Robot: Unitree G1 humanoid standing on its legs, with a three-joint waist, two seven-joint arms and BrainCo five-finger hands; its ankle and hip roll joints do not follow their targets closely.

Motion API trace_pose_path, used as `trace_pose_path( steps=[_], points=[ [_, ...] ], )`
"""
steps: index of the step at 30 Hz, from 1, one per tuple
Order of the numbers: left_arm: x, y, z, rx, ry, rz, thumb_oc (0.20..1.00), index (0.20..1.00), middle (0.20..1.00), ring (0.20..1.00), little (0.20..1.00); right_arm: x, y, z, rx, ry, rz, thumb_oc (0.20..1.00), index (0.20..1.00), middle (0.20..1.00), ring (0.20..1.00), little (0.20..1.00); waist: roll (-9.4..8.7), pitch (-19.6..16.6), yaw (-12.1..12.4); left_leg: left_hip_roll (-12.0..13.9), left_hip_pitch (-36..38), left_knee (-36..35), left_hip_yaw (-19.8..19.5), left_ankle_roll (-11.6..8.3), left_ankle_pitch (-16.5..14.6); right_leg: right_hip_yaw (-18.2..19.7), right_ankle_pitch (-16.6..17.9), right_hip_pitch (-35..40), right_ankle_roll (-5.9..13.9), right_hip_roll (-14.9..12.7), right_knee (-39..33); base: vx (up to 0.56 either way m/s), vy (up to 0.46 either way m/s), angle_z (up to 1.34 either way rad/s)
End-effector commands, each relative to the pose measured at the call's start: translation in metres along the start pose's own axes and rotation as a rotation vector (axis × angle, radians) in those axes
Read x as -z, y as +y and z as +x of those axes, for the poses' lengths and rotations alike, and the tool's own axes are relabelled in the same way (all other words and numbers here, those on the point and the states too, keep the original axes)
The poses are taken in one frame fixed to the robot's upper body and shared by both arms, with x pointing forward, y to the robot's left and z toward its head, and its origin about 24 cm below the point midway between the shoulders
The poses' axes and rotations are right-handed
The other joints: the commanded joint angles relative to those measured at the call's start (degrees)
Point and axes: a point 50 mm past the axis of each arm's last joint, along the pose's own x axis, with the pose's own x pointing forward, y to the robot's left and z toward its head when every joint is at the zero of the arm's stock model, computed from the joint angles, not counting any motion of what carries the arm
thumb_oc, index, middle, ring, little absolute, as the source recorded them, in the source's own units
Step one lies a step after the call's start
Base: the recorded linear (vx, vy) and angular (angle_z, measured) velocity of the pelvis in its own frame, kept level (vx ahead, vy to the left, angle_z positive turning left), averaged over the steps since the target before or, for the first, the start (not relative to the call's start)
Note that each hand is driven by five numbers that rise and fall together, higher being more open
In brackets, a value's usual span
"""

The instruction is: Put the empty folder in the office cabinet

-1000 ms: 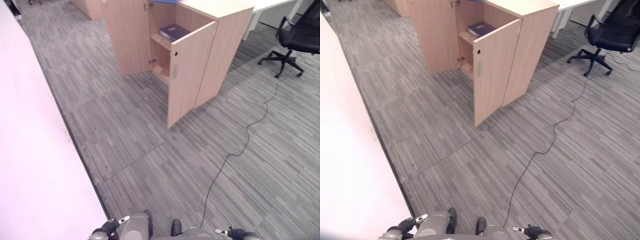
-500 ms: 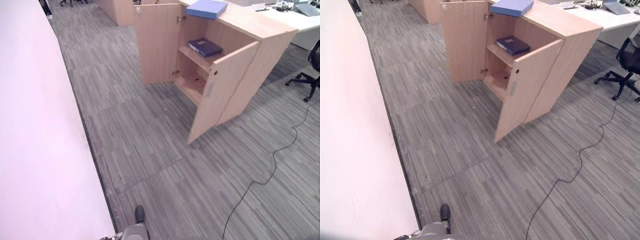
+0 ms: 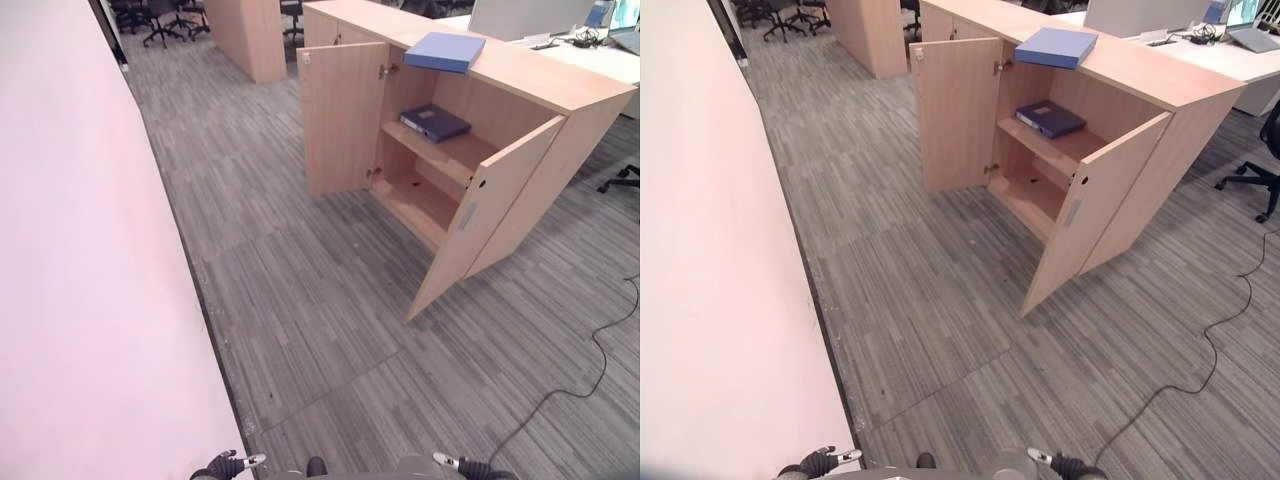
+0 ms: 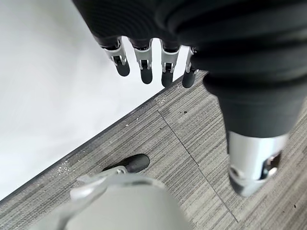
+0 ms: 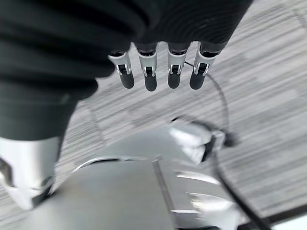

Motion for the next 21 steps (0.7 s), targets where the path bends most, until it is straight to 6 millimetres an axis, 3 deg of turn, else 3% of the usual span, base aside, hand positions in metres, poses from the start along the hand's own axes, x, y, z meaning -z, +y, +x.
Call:
trace_pose_path(
  steps=[1, 4, 7, 11, 12, 13, 14, 15, 16, 17, 18, 19, 21],
  points=[
    [0.006, 0.016, -0.001, -0.043, 0.008, 0.029, 1.000, 1.000, 1.000, 1.000, 1.000, 0.016, -0.010, -0.002, 0.042, 0.068, 0.038, 1.000, 1.000, 1.000, 1.000, 1.000, -2.20, 2.7, -2.1, -2.7, 1.6, 0.7, -5.1, -2.63, -4.1, 4.0, 12.9, -0.8, 0.34, 7.3, -19.0, 0.31, -0.052, 0.95],
    [0.006, 0.013, -0.001, -0.029, 0.011, 0.048, 1.000, 1.000, 1.000, 1.000, 1.000, 0.030, -0.011, -0.004, 0.043, 0.107, 0.072, 1.000, 1.000, 1.000, 1.000, 1.000, -2.97, 2.8, -3.4, -3.7, 4.3, 0.9, -8.1, -2.88, -6.3, 3.3, 14.8, -1.4, 1.23, 7.9, -24.2, 0.35, -0.074, 0.92],
    [0.009, 0.012, -0.001, -0.028, 0.020, 0.054, 1.000, 1.000, 1.000, 1.000, 1.000, 0.043, -0.012, -0.007, 0.050, 0.143, 0.092, 1.000, 1.000, 1.000, 1.000, 1.000, -3.35, 2.1, -3.4, -3.7, 5.6, 1.1, -9.0, -3.28, -7.8, 1.7, 14.1, 2.2, 0.54, 7.0, -26.6, 0.28, -0.130, 0.86],
    [0.017, 0.010, -0.002, -0.026, 0.047, 0.041, 1.000, 1.000, 1.000, 1.000, 1.000, 0.052, -0.013, -0.009, 0.057, 0.168, 0.131, 1.000, 1.000, 1.000, 1.000, 1.000, -2.96, -0.6, -3.8, 0.0, 7.3, 3.6, -8.4, -6.15, -10.8, -0.4, 10.6, 4.7, -1.26, 7.4, -23.9, 0.36, -0.223, 0.50],
    [0.016, 0.008, -0.002, -0.021, 0.044, 0.048, 1.000, 1.000, 1.000, 1.000, 1.000, 0.050, -0.014, -0.009, 0.065, 0.161, 0.142, 1.000, 1.000, 1.000, 1.000, 1.000, -3.04, -0.9, -4.0, 1.1, 6.7, 6.1, -7.3, -7.56, -10.1, -0.8, 9.8, 6.1, -1.75, 7.7, -24.5, 0.21, -0.160, 0.21],
    [0.016, 0.008, -0.002, -0.021, 0.044, 0.048, 1.000, 1.000, 1.000, 1.000, 1.000, 0.050, -0.014, -0.009, 0.065, 0.161, 0.142, 1.000, 1.000, 1.000, 1.000, 1.000, -3.04, -0.9, -4.0, 1.1, 6.7, 6.1, -7.3, -7.56, -10.1, -0.8, 9.8, 6.1, -1.75, 7.7, -24.5, 0.29, -0.276, 0.36],
    [0.012, 0.008, -0.002, -0.017, 0.031, 0.055, 1.000, 1.000, 1.000, 1.000, 1.000, 0.046, -0.014, -0.008, 0.064, 0.148, 0.153, 1.000, 1.000, 1.000, 1.000, 1.000, -3.97, -0.9, -4.0, 3.2, 2.7, 17.9, -4.2, -9.90, -6.6, -0.2, 8.9, 9.2, -2.63, 8.4, -25.6, 0.18, -0.189, 0.34],
    [0.012, 0.008, -0.002, -0.017, 0.031, 0.055, 1.000, 1.000, 1.000, 1.000, 1.000, 0.046, -0.014, -0.008, 0.064, 0.147, 0.153, 1.000, 1.000, 1.000, 1.000, 1.000, -3.90, -0.9, -4.0, 3.3, 2.4, 18.3, -4.2, -9.92, -6.8, -0.2, 8.9, 9.2, -2.65, 8.5, -25.6, 0.30, -0.358, 0.40],
    [0.006, 0.009, -0.001, -0.025, 0.011, 0.052, 1.000, 1.000, 1.000, 1.000, 1.000, 0.042, -0.015, -0.007, 0.072, 0.140, 0.144, 1.000, 1.000, 1.000, 1.000, 1.000, -5.25, 0.2, -3.0, 3.8, -3.3, 31.2, -3.3, -9.35, -3.7, 0.7, 8.8, 11.7, -4.00, 8.8, -26.8, 0.15, -0.242, 0.10],
    [0.002, 0.010, -0.001, -0.035, -0.001, 0.049, 1.000, 1.000, 1.000, 1.000, 1.000, 0.040, -0.017, -0.007, 0.082, 0.132, 0.140, 1.000, 1.000, 1.000, 1.000, 1.000, -5.59, 0.6, -2.4, 4.4, -5.6, 35.3, -2.6, -9.12, -2.5, 0.9, 8.5, 12.7, -4.46, 9.1, -27.4, 0.15, -0.241, -0.11],
    [0.002, 0.010, 0.000, -0.035, -0.001, 0.049, 1.000, 1.000, 1.000, 1.000, 1.000, 0.040, -0.017, -0.007, 0.082, 0.132, 0.140, 1.000, 1.000, 1.000, 1.000, 1.000, -5.52, 0.6, -2.4, 4.5, -5.7, 35.5, -2.6, -9.14, -2.6, 0.9, 8.5, 12.7, -4.48, 9.2, -27.4, 0.16, -0.204, -0.58],
    [0.001, 0.011, -0.001, -0.048, -0.007, 0.031, 1.000, 1.000, 1.000, 1.000, 1.000, 0.038, -0.017, -0.006, 0.086, 0.130, 0.131, 1.000, 1.000, 1.000, 1.000, 1.000, -6.61, 0.8, -1.6, 6.5, -9.0, 37.9, 0.4, -7.88, -1.9, 1.3, 8.0, 14.3, -5.17, 8.8, -27.9, 0.16, -0.169, -0.60],
    [0.001, 0.011, -0.001, -0.051, -0.009, 0.025, 1.000, 1.000, 1.000, 1.000, 1.000, 0.037, -0.017, -0.006, 0.091, 0.128, 0.127, 1.000, 1.000, 1.000, 1.000, 1.000, -7.11, 1.0, -0.9, 6.5, -11.5, 38.0, 1.1, -6.96, -3.1, 1.6, 7.8, 15.1, -5.30, 8.5, -28.3, 0.15, -0.117, -0.40]
  ],
)
